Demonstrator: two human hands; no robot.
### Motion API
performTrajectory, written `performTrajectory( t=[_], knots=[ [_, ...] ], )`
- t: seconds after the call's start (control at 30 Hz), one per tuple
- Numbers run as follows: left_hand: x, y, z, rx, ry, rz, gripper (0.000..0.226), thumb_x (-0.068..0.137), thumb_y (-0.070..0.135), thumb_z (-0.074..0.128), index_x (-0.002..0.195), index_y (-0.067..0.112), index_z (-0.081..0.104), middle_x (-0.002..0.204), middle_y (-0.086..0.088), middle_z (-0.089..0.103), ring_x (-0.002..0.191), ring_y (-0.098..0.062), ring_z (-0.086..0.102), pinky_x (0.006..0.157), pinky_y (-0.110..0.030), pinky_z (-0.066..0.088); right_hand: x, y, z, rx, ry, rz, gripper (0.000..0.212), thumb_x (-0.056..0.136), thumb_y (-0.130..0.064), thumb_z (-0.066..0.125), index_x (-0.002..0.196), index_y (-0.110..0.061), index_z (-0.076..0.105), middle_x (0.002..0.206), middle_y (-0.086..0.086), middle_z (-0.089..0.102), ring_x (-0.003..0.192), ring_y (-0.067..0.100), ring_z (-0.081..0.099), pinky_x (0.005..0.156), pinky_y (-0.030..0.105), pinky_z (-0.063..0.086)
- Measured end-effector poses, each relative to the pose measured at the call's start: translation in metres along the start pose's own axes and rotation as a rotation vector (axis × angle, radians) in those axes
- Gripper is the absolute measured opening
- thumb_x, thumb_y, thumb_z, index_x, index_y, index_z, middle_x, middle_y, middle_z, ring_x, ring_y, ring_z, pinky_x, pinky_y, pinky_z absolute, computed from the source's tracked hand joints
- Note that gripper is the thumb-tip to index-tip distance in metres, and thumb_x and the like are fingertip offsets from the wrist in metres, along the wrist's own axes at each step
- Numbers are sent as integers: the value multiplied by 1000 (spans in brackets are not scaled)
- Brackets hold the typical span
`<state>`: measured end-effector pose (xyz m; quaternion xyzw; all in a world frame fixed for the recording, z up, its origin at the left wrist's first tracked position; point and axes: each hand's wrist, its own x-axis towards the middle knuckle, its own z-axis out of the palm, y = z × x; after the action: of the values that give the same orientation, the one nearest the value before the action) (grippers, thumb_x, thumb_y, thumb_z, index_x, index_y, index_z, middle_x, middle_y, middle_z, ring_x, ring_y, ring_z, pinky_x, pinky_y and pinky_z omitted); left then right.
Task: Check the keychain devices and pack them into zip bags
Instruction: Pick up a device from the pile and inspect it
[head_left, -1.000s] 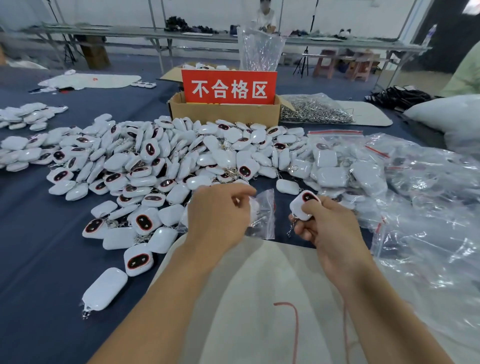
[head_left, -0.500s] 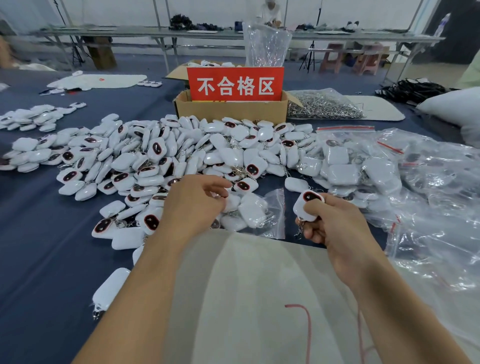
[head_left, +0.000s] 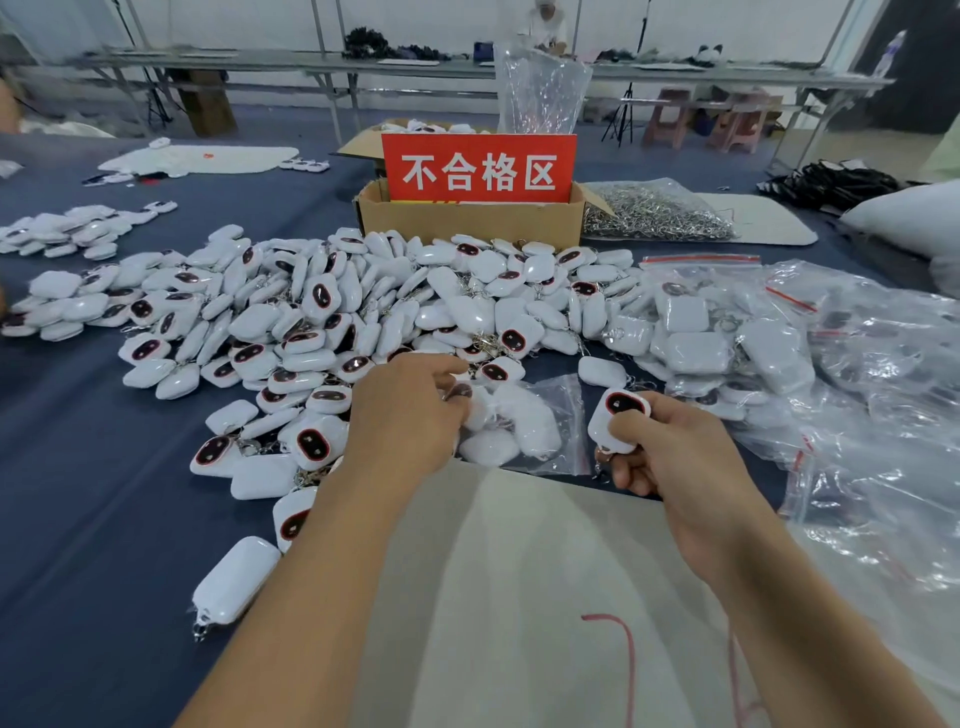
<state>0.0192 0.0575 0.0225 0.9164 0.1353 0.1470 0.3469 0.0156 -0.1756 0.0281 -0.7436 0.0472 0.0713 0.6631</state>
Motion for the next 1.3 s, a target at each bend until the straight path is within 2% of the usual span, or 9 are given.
performTrajectory(
  t=[0.07, 0.17, 0.33, 0.53, 0.67, 0.77, 0.93, 1.1, 1.3],
  knots=[
    [3, -3, 0, -65, -40, -9, 37, 88, 16, 74, 116, 39, 75, 101, 19, 75, 87, 3, 66, 77, -9, 41, -1, 0, -1, -11, -3, -9, 20, 88, -6, 56, 87, -15, 74, 65, 7, 67, 52, 17, 48, 46, 22, 37],
    [5, -5, -4, -201, -89, -50, 49, 87, 2, 67, 118, 38, 74, 107, 18, 75, 90, 8, 66, 83, -19, 53, -1, 0, -3, -18, 7, -3, 19, 88, -7, 57, 86, -16, 74, 63, 6, 65, 53, 17, 48, 49, 25, 37],
    [-1, 4, -16, -466, 199, -132, 55, 72, 9, 49, 112, 37, 75, 99, 27, 74, 92, 3, 72, 81, -35, 63, -1, -1, -3, 15, 38, 2, 19, 90, -6, 57, 84, -15, 73, 66, 5, 68, 53, 17, 49, 53, 30, 35],
    [-8, 16, -20, -386, 466, -74, 55, 68, 2, 40, 94, 35, 75, 78, 27, 72, 64, -3, 66, 60, -23, 51, -3, -6, -3, 361, 86, 36, 16, 99, -4, 57, 93, -6, 72, 87, 16, 78, 76, 25, 74, 68, 29, 63],
    [-10, 20, -19, -383, 588, -49, 49, 64, -3, 37, 69, 36, 65, 62, 16, 67, 63, -2, 62, 60, -16, 44, -4, -10, -4, 506, 43, 69, 15, 104, -5, 52, 107, 2, 66, 86, 21, 77, 72, 32, 74, 61, 32, 62],
    [-7, 18, -23, -476, 658, -78, 46, 59, -2, 34, 65, 32, 64, 53, 15, 62, 57, -3, 58, 59, -11, 44, -4, -12, -6, 609, -7, 95, 19, 103, -5, 53, 115, 4, 65, 93, 26, 75, 75, 33, 71, 63, 33, 62],
    [-6, 19, -25, -525, 645, -152, 43, 57, 3, 33, 64, 30, 66, 53, 10, 62, 53, 0, 56, 52, -7, 40, -5, -12, -7, 626, -53, 98, 20, 100, -7, 56, 110, 5, 70, 95, 25, 76, 76, 30, 72, 63, 30, 61],
    [-22, 40, -6, -480, 459, -4, 43, 63, 0, 37, 68, 29, 68, 59, 9, 65, 53, -5, 54, 53, -24, 42, -5, -11, -2, 488, -21, 63, 19, 103, -3, 52, 101, 4, 70, 81, 21, 75, 62, 25, 67, 55, 27, 54],
    [-44, 57, 18, -315, 272, 270, 44, 76, -4, 41, 78, 26, 73, 63, 15, 65, 64, -3, 61, 59, -7, 41, -7, -8, 4, 285, -86, -11, 23, 102, -1, 49, 97, 1, 71, 80, 16, 72, 67, 25, 62, 57, 26, 51]
  ],
)
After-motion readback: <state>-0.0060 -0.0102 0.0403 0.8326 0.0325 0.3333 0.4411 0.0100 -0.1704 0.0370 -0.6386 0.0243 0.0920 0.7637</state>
